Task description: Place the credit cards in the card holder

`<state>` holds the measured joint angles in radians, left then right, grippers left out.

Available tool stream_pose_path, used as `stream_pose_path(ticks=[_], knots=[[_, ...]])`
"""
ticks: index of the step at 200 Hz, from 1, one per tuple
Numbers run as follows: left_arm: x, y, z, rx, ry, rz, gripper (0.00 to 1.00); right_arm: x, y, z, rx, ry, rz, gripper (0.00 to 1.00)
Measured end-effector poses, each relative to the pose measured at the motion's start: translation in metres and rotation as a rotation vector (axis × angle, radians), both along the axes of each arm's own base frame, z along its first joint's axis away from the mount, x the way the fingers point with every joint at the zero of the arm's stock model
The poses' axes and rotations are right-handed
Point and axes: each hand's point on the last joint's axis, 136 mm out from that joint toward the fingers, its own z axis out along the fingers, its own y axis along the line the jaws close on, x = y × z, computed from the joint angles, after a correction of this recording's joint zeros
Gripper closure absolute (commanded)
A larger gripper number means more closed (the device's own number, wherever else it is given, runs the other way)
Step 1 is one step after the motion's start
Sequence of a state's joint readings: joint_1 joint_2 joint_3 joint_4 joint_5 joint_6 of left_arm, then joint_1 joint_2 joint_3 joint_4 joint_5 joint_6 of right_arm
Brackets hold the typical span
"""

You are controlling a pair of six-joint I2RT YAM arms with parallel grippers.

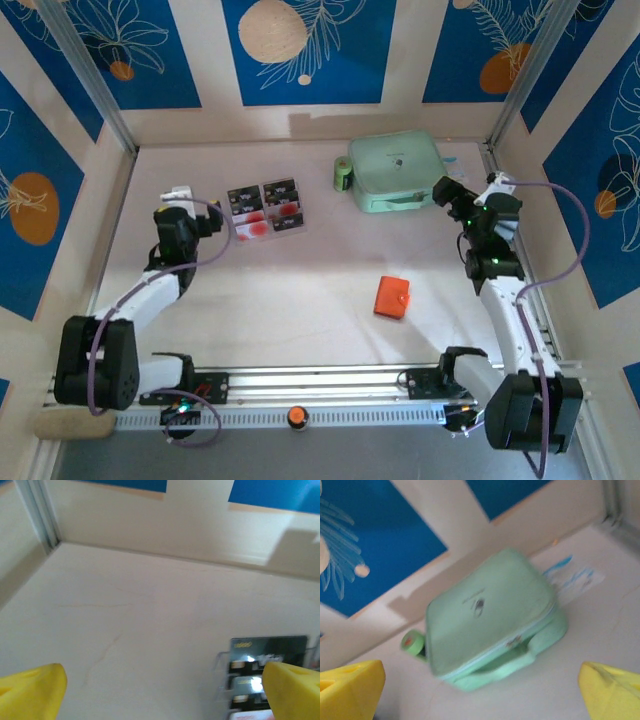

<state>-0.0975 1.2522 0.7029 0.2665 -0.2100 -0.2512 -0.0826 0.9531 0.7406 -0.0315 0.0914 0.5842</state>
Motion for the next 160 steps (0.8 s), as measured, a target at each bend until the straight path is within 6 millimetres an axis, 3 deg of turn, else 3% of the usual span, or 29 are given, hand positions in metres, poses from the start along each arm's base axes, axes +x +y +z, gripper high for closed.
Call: stream_pose_path(ticks=[32, 57, 75, 102, 160], knots=[[0.02, -0.023, -0.001, -0.209, 0.122, -0.036, 0.0, -0.024, 0.065, -0.031, 0.064, 0.176, 0.224, 0.02], [0.027, -0.041, -0.032, -0.345, 0.245, -0.063, 0.0, -0.051, 0.12, -0.042, 0.053, 0.262, 0.4, 0.02], [0.027, -0.051, -0.056, -0.415, 0.327, -0.068, 0.0, -0.068, 0.146, -0.049, 0.037, 0.305, 0.488, 0.02], [0.029, -0.058, -0.073, -0.479, 0.384, -0.068, 0.0, -0.078, 0.155, -0.06, 0.028, 0.357, 0.509, 0.02], [0.038, -0.067, -0.077, -0.548, 0.374, -0.087, 0.0, -0.078, 0.148, -0.064, 0.013, 0.375, 0.471, 0.02]])
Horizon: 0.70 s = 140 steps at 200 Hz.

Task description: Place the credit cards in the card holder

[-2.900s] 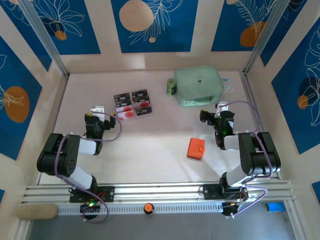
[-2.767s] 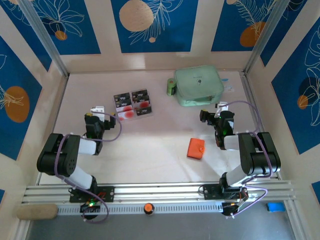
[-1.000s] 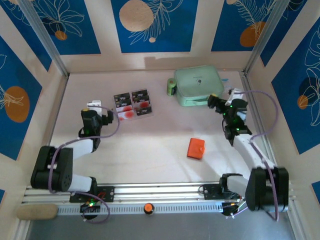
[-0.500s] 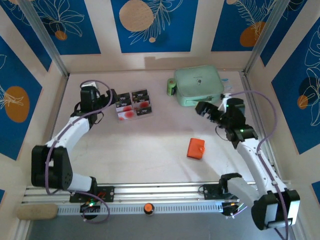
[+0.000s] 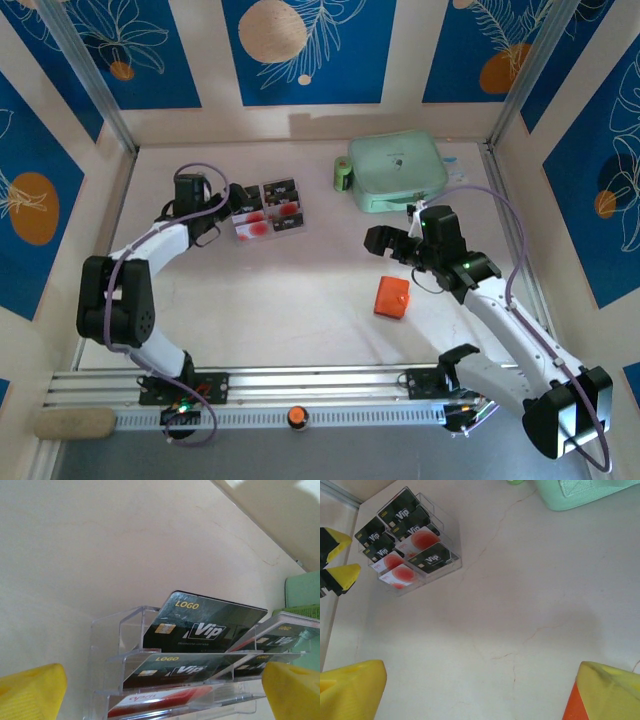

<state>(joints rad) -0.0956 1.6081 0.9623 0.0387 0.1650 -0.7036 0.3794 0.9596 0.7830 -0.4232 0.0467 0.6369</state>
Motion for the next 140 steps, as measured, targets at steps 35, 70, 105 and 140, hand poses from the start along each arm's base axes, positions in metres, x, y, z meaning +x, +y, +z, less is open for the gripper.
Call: stream_pose_path(ticks=[35, 70, 105, 140], knots=[[0.009, -0.003, -0.008, -0.016, -0.005, -0.004, 0.0, -0.003, -0.005, 0.003, -0.001, -0.009, -0.014, 0.02], [0.024, -0.01, -0.004, -0.066, -0.05, -0.012, 0.0, -0.004, -0.014, 0.003, -0.002, -0.008, -0.041, 0.02], [0.035, -0.023, 0.002, -0.11, -0.09, -0.03, 0.0, -0.003, -0.021, 0.0, -0.005, 0.002, -0.062, 0.02], [0.047, -0.043, 0.003, -0.124, -0.111, -0.062, 0.0, -0.004, -0.026, -0.003, -0.009, 0.007, -0.076, 0.02]])
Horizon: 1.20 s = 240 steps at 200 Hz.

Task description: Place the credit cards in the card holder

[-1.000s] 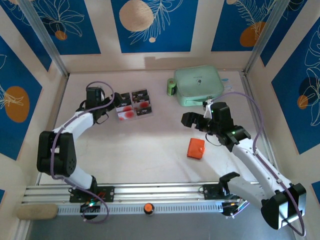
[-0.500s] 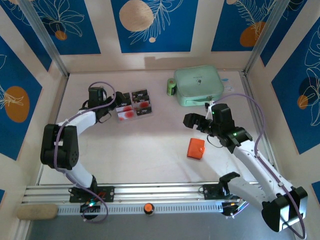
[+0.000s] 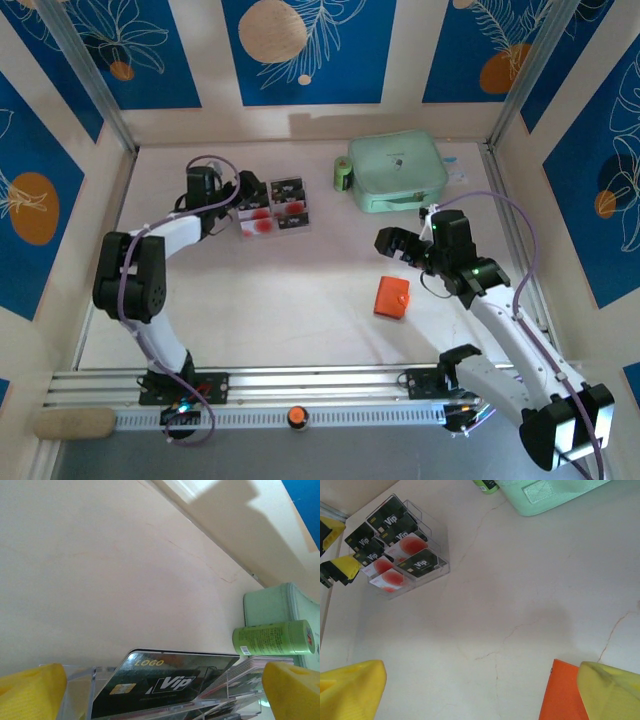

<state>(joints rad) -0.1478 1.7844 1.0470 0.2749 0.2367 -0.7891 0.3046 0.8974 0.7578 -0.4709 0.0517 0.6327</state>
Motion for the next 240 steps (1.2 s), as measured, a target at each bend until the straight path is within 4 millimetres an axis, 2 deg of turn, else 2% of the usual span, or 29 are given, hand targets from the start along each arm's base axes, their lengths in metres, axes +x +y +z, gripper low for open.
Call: stream_pose_path(ticks=[63, 100, 135, 156, 183, 206, 240], knots=[[0.006, -0.051, 0.008, -0.019, -0.023, -0.087, 0.0, -0.002, -0.006, 0.0, 0.007, 0.008, -0.012, 0.02], [0.005, -0.067, 0.009, -0.02, -0.028, -0.116, 0.0, -0.006, -0.005, -0.002, 0.016, 0.016, -0.001, 0.02], [0.002, -0.064, 0.008, -0.006, -0.013, -0.11, 0.0, -0.012, -0.005, -0.009, 0.012, 0.053, 0.001, 0.04], [-0.01, -0.058, 0.014, 0.022, -0.001, -0.109, 0.0, -0.019, -0.007, -0.016, 0.009, 0.099, -0.008, 0.09], [-0.033, -0.049, 0.041, 0.057, -0.019, -0.109, 0.0, -0.03, -0.01, -0.032, 0.006, 0.175, -0.026, 0.17], [-0.052, -0.041, 0.072, 0.087, -0.051, -0.112, 0.0, -0.044, -0.015, -0.055, -0.004, 0.265, -0.048, 0.24], [-0.074, -0.028, 0.088, 0.17, -0.003, -0.117, 0.0, -0.067, -0.025, -0.09, -0.031, 0.396, -0.104, 0.33]])
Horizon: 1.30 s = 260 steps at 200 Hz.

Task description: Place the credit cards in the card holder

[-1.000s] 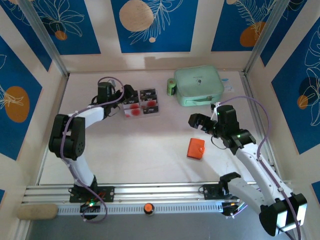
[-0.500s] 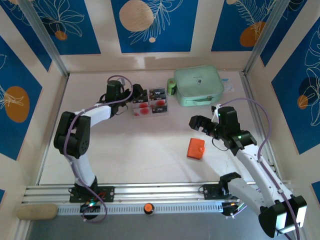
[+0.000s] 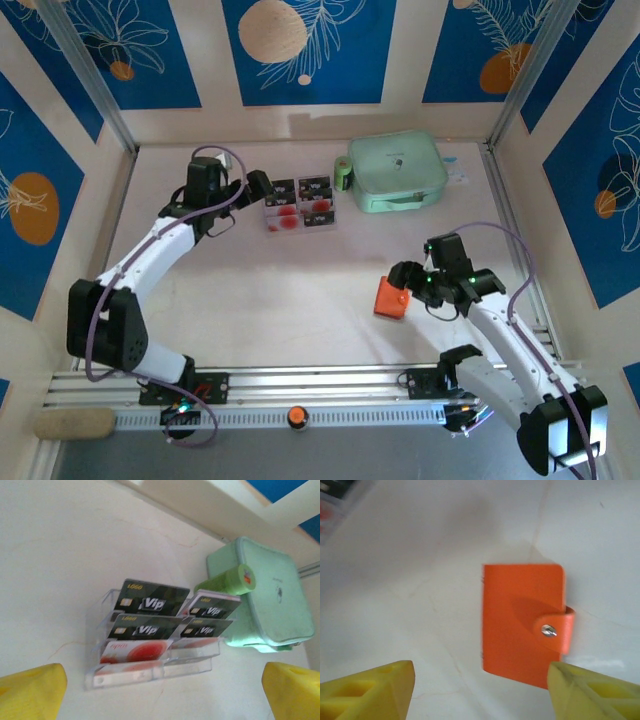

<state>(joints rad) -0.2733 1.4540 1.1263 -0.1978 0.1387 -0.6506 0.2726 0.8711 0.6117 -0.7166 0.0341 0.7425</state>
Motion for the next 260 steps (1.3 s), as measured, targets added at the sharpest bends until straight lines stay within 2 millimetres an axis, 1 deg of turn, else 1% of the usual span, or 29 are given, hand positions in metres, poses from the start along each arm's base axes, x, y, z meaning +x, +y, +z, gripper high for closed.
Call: stream_pose_path(ticks=[19, 33, 65, 96, 118, 137, 158, 194, 219, 260], knots=[[-0.011, 0.008, 0.003, 0.058, 0.036, -0.001, 0.0, -0.011, -0.005, -0.016, -0.013, 0.053, -0.027, 0.36], [-0.018, 0.011, 0.006, 0.091, 0.055, -0.01, 0.0, -0.017, -0.007, -0.026, -0.015, 0.083, -0.04, 0.42], [-0.031, 0.014, 0.013, 0.132, 0.078, -0.034, 0.0, -0.025, -0.006, -0.043, 0.009, 0.123, -0.066, 0.5], [-0.037, 0.015, 0.018, 0.146, 0.099, -0.043, 0.0, -0.028, -0.002, -0.052, 0.047, 0.143, -0.088, 0.51], [-0.036, 0.014, 0.029, 0.148, 0.089, -0.05, 0.0, -0.029, -0.001, -0.056, 0.066, 0.151, -0.106, 0.51], [-0.033, 0.011, 0.041, 0.144, 0.071, -0.063, 0.0, -0.029, 0.0, -0.058, 0.075, 0.154, -0.119, 0.52], [-0.032, 0.007, 0.048, 0.132, 0.062, -0.078, 0.0, -0.027, 0.001, -0.058, 0.084, 0.152, -0.126, 0.51], [-0.035, -0.002, 0.046, 0.109, 0.075, -0.111, 0.0, -0.026, 0.002, -0.063, 0.106, 0.176, -0.147, 0.53], [-0.038, -0.012, 0.044, 0.092, 0.088, -0.133, 0.0, -0.023, 0.003, -0.066, 0.119, 0.184, -0.152, 0.54], [-0.044, -0.029, 0.046, 0.075, 0.083, -0.165, 0.0, -0.02, 0.005, -0.073, 0.133, 0.216, -0.151, 0.56]])
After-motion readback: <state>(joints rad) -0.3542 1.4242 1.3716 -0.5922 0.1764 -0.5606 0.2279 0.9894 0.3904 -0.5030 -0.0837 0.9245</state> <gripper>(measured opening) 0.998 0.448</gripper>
